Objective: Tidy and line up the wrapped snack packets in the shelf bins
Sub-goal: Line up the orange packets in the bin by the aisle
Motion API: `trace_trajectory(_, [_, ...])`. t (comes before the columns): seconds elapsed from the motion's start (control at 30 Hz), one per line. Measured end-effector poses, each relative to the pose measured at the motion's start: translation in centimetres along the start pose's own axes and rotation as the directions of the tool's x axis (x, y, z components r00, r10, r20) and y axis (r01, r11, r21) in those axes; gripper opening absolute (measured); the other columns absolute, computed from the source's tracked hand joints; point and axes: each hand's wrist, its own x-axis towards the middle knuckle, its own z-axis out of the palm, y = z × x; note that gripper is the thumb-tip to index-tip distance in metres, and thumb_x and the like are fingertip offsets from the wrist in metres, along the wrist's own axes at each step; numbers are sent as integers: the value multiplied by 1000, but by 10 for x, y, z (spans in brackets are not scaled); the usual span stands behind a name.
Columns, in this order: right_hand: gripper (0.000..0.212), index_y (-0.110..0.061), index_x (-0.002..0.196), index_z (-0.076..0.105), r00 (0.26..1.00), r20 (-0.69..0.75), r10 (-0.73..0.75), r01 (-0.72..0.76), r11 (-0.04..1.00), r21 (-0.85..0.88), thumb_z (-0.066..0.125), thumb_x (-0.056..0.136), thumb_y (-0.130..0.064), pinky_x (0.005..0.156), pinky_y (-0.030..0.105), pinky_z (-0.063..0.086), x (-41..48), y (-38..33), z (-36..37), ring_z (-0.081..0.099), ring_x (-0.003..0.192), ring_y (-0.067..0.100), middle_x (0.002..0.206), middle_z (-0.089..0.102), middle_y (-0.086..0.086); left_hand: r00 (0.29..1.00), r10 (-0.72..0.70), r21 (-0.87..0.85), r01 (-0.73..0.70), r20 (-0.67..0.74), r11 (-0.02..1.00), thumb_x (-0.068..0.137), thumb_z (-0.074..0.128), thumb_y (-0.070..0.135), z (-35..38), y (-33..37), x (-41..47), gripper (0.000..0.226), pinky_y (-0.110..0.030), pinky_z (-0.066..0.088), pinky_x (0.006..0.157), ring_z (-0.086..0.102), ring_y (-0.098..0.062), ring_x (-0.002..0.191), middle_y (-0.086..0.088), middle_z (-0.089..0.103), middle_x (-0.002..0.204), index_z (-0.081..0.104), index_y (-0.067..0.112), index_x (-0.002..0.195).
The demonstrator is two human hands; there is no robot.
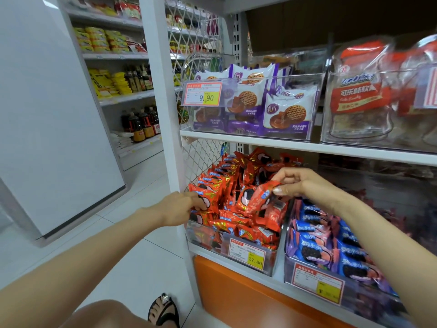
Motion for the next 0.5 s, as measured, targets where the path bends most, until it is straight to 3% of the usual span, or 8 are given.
trace_trajectory(0.23, [11, -8, 85, 61, 996, -88, 26, -24, 999, 23, 70, 80, -7, 72, 26, 48, 2, 2, 16, 62, 73, 15, 80, 70, 8, 999, 29, 74, -31, 31, 997, 89, 45, 5, -11, 1, 4, 40, -26, 29, 95, 41, -12, 122, 14, 53, 130, 59, 27, 120])
trace_trajectory(0.5, [10, -9, 84, 60, 994, -106, 37, -31, 998, 58, 69, 81, -5, 54, 15, 47, 1, 0, 23, 63, 60, 7, 73, 71, 3, 993, 72, 24, -75, 92, 997, 90, 47, 4, -12, 2, 6, 38, -28, 39, 94, 50, -17, 110, 2, 60, 116, 58, 25, 120])
